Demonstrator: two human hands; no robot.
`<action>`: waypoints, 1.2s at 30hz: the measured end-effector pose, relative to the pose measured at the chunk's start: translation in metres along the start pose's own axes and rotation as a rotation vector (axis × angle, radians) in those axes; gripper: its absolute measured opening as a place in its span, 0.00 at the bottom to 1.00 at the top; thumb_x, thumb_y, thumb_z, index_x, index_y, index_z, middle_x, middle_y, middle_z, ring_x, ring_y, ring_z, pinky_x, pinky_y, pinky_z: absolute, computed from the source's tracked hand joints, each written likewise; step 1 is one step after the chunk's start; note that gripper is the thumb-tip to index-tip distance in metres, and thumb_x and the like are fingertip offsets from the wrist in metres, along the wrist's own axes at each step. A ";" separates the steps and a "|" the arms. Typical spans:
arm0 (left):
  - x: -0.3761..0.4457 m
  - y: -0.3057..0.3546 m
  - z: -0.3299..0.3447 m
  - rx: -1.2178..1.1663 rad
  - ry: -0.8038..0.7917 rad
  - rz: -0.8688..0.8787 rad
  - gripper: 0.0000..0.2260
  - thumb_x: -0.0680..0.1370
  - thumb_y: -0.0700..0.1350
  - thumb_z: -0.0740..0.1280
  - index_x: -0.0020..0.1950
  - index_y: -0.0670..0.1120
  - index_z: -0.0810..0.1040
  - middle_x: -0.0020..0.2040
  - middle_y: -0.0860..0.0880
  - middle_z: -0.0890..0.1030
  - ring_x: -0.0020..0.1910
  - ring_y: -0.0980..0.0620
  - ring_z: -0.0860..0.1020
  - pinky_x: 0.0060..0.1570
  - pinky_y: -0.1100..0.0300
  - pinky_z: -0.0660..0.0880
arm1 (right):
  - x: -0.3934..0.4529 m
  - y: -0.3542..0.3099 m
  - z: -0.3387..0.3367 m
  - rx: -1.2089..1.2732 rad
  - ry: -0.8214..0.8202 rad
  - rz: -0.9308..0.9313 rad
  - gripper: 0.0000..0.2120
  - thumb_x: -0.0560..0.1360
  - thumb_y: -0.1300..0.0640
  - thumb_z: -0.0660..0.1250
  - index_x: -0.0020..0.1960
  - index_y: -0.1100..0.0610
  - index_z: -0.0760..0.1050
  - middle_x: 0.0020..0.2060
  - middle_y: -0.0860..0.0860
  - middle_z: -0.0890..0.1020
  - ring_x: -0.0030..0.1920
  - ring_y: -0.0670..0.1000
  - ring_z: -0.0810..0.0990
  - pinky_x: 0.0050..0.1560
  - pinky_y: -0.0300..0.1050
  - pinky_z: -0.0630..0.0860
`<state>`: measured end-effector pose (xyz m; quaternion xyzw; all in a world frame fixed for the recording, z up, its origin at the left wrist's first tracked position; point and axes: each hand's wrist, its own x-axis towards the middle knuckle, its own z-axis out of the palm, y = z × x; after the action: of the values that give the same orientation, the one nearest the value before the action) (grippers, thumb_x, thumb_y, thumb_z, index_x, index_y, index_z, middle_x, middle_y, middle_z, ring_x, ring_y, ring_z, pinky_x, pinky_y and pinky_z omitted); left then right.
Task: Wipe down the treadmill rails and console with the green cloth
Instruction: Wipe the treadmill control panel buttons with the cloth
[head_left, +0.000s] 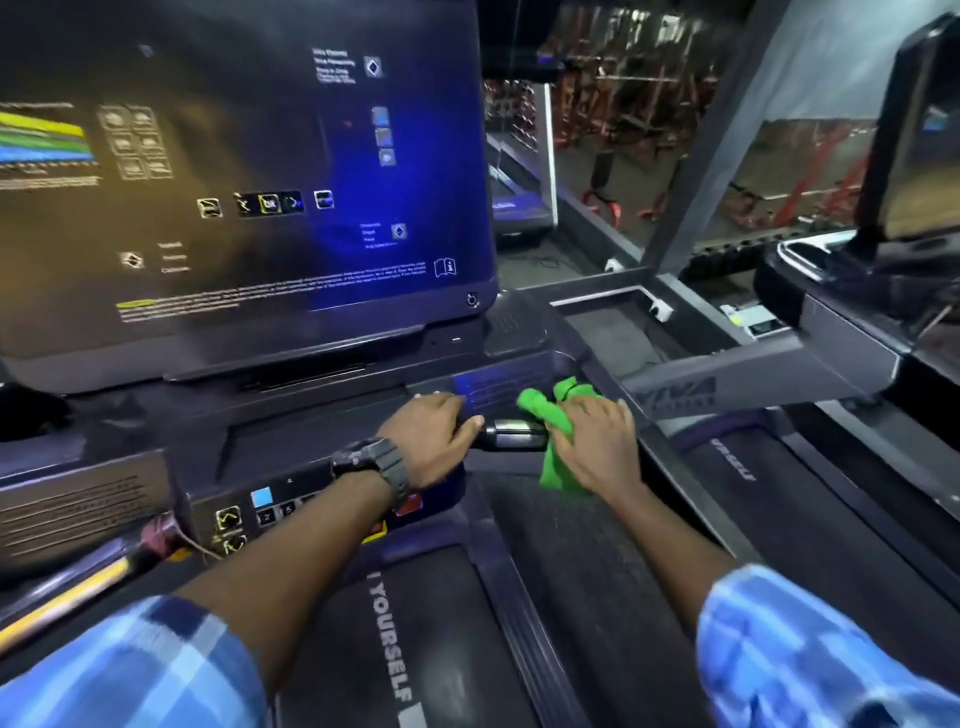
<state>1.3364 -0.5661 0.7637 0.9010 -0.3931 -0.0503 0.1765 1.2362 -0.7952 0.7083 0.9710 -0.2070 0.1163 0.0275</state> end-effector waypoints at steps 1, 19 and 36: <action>0.007 0.001 0.004 0.008 -0.019 0.011 0.34 0.73 0.65 0.43 0.59 0.42 0.73 0.58 0.41 0.78 0.59 0.42 0.74 0.60 0.49 0.70 | 0.012 -0.005 0.001 -0.014 -0.018 0.044 0.23 0.77 0.39 0.53 0.54 0.51 0.81 0.52 0.52 0.84 0.53 0.59 0.80 0.62 0.57 0.71; 0.051 0.023 0.027 0.095 -0.044 0.032 0.24 0.75 0.58 0.48 0.65 0.49 0.67 0.64 0.47 0.75 0.62 0.45 0.74 0.59 0.49 0.71 | -0.003 -0.041 0.015 0.290 0.178 -0.092 0.17 0.78 0.44 0.60 0.60 0.50 0.79 0.54 0.50 0.81 0.59 0.56 0.75 0.64 0.57 0.70; 0.047 0.030 0.016 -0.013 -0.041 -0.078 0.30 0.69 0.57 0.48 0.70 0.50 0.66 0.69 0.47 0.72 0.66 0.47 0.70 0.65 0.51 0.68 | -0.007 0.023 0.024 0.083 0.094 -0.469 0.45 0.62 0.34 0.74 0.75 0.46 0.64 0.68 0.48 0.74 0.62 0.59 0.74 0.61 0.57 0.74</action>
<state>1.3438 -0.6235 0.7620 0.9132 -0.3610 -0.0783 0.1722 1.2259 -0.8160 0.6837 0.9863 0.0304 0.1602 0.0234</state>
